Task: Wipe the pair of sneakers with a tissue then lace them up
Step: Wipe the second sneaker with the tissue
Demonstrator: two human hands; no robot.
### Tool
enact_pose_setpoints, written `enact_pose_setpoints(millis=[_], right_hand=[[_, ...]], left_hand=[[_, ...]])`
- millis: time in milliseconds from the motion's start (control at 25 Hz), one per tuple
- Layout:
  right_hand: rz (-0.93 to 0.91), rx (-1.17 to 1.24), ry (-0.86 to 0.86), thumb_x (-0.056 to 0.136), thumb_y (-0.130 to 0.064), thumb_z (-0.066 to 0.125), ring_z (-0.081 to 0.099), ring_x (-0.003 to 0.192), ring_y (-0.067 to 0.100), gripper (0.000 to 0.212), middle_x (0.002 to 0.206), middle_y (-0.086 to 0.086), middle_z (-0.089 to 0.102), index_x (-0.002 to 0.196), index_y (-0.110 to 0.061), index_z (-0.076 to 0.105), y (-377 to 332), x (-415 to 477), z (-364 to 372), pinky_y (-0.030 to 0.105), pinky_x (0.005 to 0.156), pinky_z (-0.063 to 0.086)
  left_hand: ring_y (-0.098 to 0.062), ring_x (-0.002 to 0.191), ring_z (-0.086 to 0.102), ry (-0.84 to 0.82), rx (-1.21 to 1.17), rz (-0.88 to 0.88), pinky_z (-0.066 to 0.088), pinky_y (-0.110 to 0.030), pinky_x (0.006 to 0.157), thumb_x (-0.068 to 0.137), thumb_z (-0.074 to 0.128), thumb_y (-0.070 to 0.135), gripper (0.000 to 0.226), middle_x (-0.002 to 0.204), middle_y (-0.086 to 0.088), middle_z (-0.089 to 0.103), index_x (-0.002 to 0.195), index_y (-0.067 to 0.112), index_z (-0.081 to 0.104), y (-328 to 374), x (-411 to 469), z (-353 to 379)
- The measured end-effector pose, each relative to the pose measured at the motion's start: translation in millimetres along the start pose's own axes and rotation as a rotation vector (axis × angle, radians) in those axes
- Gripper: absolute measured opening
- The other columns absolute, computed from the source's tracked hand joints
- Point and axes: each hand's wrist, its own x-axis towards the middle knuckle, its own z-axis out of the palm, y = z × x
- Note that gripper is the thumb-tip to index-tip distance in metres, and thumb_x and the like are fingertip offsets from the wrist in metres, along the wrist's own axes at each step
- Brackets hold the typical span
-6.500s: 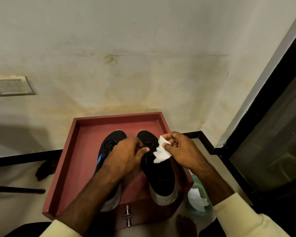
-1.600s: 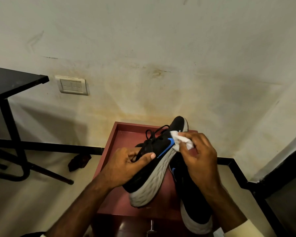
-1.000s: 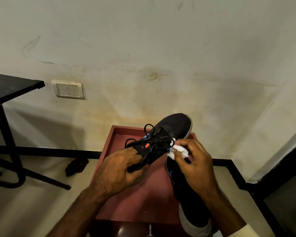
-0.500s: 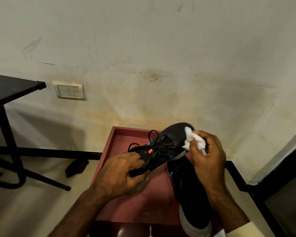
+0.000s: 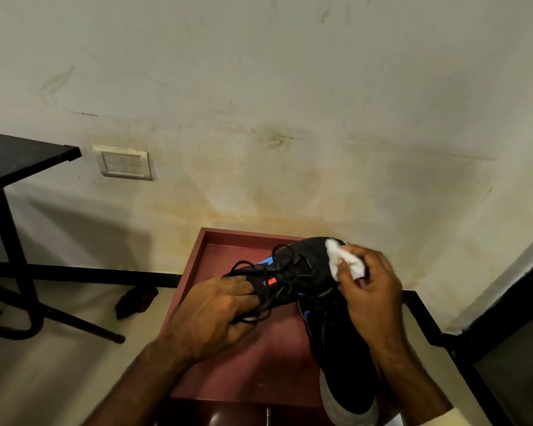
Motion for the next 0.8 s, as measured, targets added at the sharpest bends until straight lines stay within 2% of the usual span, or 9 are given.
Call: enact_pose_setpoints(millis=[40,160,200,360,400,520,600,720,800], right_hand=[[-0.015,-0.023,-0.031,0.093,-0.008,0.070,0.065,0.100,0.004,0.023,0.109,-0.007,0.066,0.114,-0.019,0.073,-0.9,-1.6,0.6,0.014,0.082,0.052],[0.038,-0.031,0.074,0.096,-0.008,0.068,0.062,0.096,0.003,0.022,0.112,-0.002,0.064,0.116,-0.016,0.073,-0.3,6.4,-5.1,0.002,0.078,0.045],[0.028,-0.030,0.050,0.096,-0.007,0.068,0.062,0.097,0.002,0.023,0.112,-0.002,0.063,0.117,-0.016,0.073,0.2,5.3,-5.6,0.002,0.079,0.045],[-0.162,-0.116,-0.329,0.096,-0.005,0.067,0.062,0.104,0.000,0.033,0.112,-0.012,0.061,0.122,-0.023,0.073,0.9,-13.5,6.3,0.012,0.086,0.049],[-0.168,-0.133,-0.320,0.096,-0.004,0.067,0.062,0.103,0.000,0.033,0.111,-0.012,0.059,0.122,-0.023,0.073,2.4,-10.2,6.0,0.013,0.085,0.051],[-0.043,-0.133,-0.096,0.095,-0.002,0.068,0.066,0.098,0.010,0.032,0.115,-0.007,0.056,0.121,-0.021,0.073,3.9,5.5,-2.8,0.023,0.080,0.059],[-0.036,-0.137,-0.060,0.096,-0.002,0.068,0.064,0.100,0.010,0.033,0.115,-0.007,0.055,0.122,-0.021,0.072,0.8,1.9,-1.4,0.020,0.081,0.059],[-0.101,-0.088,-0.257,0.098,-0.004,0.064,0.063,0.105,0.004,0.036,0.114,-0.013,0.059,0.124,-0.027,0.071,-2.6,-11.6,12.2,0.012,0.087,0.052],[-0.101,-0.034,-0.383,0.098,-0.005,0.064,0.062,0.112,0.003,0.038,0.118,-0.016,0.061,0.124,-0.032,0.072,-0.4,-10.7,12.5,0.013,0.090,0.051]], left_hand=[[-0.009,0.104,0.069,-0.010,0.021,0.019,0.058,-0.031,0.085,0.088,0.067,0.035,0.016,0.105,0.014,0.072,0.100,0.028,0.076,-1.9,0.2,0.7],[-0.012,0.109,0.069,0.000,0.071,0.084,0.058,-0.034,0.094,0.088,0.065,0.035,0.021,0.110,0.012,0.073,0.104,0.027,0.076,-2.1,1.6,0.3],[-0.012,0.108,0.070,-0.003,0.101,0.106,0.058,-0.033,0.095,0.087,0.063,0.036,0.022,0.108,0.012,0.074,0.103,0.028,0.076,-0.4,1.9,-0.3],[-0.012,0.106,0.071,-0.029,0.152,0.124,0.059,-0.031,0.094,0.085,0.060,0.039,0.027,0.108,0.012,0.075,0.103,0.029,0.077,-0.7,1.0,-2.1],[-0.013,0.109,0.071,-0.026,0.151,0.119,0.058,-0.031,0.095,0.085,0.060,0.039,0.028,0.110,0.011,0.074,0.105,0.029,0.077,-1.7,0.3,-1.9],[-0.012,0.113,0.069,-0.021,0.156,0.111,0.059,-0.032,0.095,0.085,0.059,0.041,0.032,0.115,0.011,0.073,0.110,0.029,0.076,-0.2,-1.2,-0.8],[-0.011,0.111,0.070,-0.023,0.170,0.121,0.059,-0.031,0.095,0.084,0.060,0.041,0.030,0.113,0.011,0.074,0.107,0.029,0.076,3.8,1.7,-1.2],[-0.012,0.109,0.072,-0.042,0.190,0.134,0.059,-0.032,0.095,0.080,0.074,0.039,0.025,0.110,0.012,0.075,0.104,0.030,0.077,5.4,3.1,-0.5],[-0.011,0.109,0.072,-0.045,0.210,0.127,0.059,-0.031,0.095,0.080,0.074,0.039,0.026,0.110,0.013,0.075,0.104,0.031,0.078,3.3,1.7,0.6]])
